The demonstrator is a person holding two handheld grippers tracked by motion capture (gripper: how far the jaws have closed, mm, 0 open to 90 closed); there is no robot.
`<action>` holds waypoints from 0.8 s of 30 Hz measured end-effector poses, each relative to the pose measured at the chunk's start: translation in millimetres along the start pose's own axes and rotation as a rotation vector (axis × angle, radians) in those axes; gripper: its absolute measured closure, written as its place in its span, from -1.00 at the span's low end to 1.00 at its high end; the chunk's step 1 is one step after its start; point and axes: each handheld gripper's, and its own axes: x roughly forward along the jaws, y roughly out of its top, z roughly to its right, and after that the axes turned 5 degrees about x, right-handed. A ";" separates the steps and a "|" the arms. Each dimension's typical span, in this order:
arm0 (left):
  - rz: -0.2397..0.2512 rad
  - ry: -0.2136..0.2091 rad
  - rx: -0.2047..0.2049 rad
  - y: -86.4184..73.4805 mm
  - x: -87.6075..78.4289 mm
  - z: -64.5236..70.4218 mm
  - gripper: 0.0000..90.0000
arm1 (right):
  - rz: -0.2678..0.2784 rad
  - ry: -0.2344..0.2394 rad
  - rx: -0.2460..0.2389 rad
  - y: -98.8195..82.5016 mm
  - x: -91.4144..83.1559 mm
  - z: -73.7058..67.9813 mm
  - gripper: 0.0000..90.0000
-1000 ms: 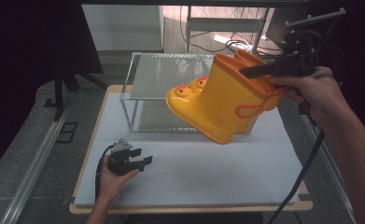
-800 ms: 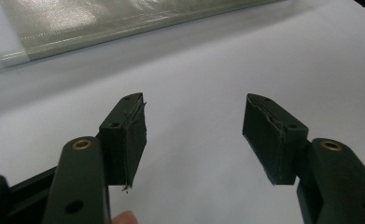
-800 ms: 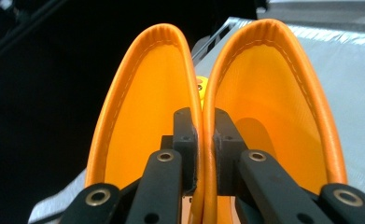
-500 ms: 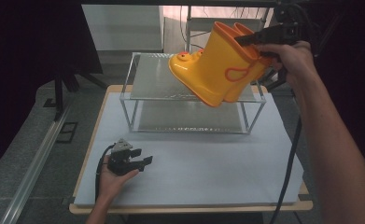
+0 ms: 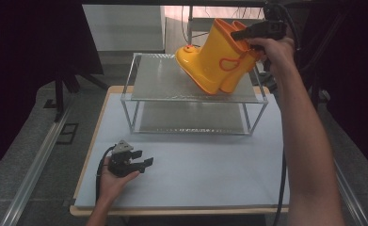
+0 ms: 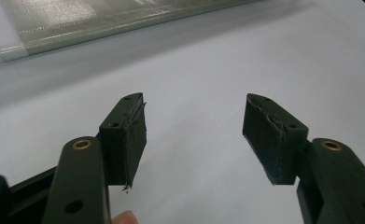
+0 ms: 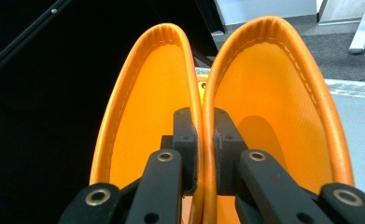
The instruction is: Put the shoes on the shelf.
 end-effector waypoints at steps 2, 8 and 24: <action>-0.005 0.002 0.000 0.0 0.4 0.6 -0.12 | -0.005 -0.006 0.003 -0.3 4.6 3.2 0.84; -0.008 0.003 0.006 -0.3 0.6 1.1 -0.12 | -0.036 -0.064 -0.020 -1.4 21.6 2.9 0.83; -0.015 -0.001 0.008 -1.0 2.0 3.1 -0.12 | -0.004 -0.191 -0.074 2.2 33.2 -13.6 0.28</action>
